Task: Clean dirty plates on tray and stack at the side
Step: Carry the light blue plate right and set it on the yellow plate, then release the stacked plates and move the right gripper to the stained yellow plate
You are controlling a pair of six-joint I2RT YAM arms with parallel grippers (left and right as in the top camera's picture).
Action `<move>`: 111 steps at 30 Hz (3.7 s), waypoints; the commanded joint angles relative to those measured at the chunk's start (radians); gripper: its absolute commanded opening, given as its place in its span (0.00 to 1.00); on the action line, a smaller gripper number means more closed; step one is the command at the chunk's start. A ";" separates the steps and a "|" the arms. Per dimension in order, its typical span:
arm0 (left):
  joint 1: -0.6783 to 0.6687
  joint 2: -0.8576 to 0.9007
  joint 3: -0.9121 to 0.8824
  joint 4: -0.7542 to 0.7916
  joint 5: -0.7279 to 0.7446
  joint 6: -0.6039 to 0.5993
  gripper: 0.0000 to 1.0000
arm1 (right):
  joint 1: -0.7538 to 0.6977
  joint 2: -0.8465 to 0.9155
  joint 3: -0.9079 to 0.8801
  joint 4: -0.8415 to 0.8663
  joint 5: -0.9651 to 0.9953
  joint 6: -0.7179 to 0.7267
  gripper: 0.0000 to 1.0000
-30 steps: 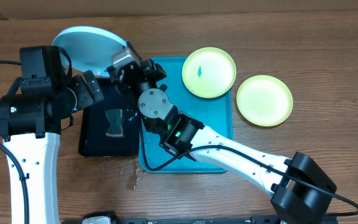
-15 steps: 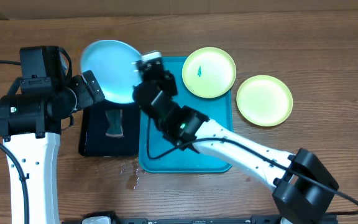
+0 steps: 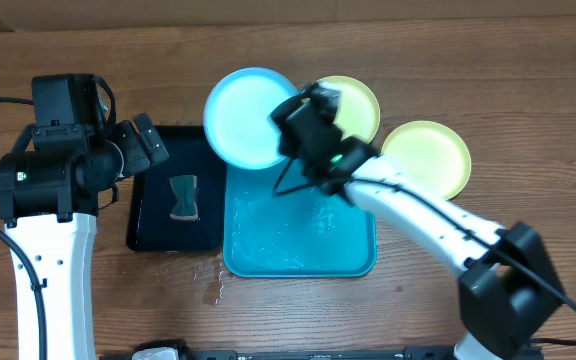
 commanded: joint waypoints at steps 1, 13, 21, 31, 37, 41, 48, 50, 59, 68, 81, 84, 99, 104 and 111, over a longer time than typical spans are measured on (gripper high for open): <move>0.005 0.002 0.003 0.001 -0.012 -0.009 1.00 | -0.116 -0.108 0.011 -0.038 -0.166 0.051 0.04; 0.005 0.002 0.003 0.001 -0.012 -0.009 1.00 | -0.555 -0.124 0.011 -0.397 -0.223 0.161 0.04; 0.005 0.002 0.003 0.001 -0.012 -0.009 1.00 | -0.771 -0.122 0.010 -0.560 -0.222 0.230 0.04; 0.005 0.002 0.003 0.001 -0.012 -0.009 1.00 | -0.794 -0.114 -0.029 -0.580 -0.213 0.205 0.04; 0.005 0.002 0.003 0.001 -0.012 -0.009 1.00 | -0.793 -0.113 -0.115 -0.572 -0.216 0.227 0.04; 0.005 0.002 0.003 0.001 -0.012 -0.009 1.00 | -0.793 -0.113 -0.181 -0.539 -0.237 0.235 0.04; 0.005 0.002 0.003 0.001 -0.012 -0.009 1.00 | -0.792 -0.113 -0.268 -0.449 -0.314 0.234 0.04; 0.005 0.002 0.003 0.001 -0.012 -0.009 1.00 | -0.792 -0.113 -0.287 -0.431 -0.335 0.234 0.04; 0.005 0.002 0.003 0.001 -0.012 -0.009 1.00 | -0.768 -0.113 -0.315 -0.415 -0.346 0.230 0.04; 0.005 0.002 0.003 0.001 -0.012 -0.009 1.00 | -0.708 -0.113 -0.315 -0.414 -0.333 0.230 0.34; 0.005 0.002 0.003 0.001 -0.012 -0.009 1.00 | -0.623 -0.113 -0.315 -0.377 -0.281 0.090 0.88; 0.005 0.002 0.003 0.001 -0.012 -0.009 1.00 | -0.603 -0.113 -0.315 -0.356 -0.282 0.065 0.81; 0.005 0.002 0.003 0.001 -0.012 -0.009 1.00 | -0.503 -0.113 -0.315 -0.074 -0.291 -0.227 0.54; 0.005 0.002 0.003 0.001 -0.012 -0.009 1.00 | -0.503 -0.113 -0.315 -0.036 -0.359 -0.227 0.60; 0.005 0.002 0.003 0.001 -0.012 -0.009 1.00 | -0.496 -0.112 -0.315 0.142 -0.364 -0.393 0.57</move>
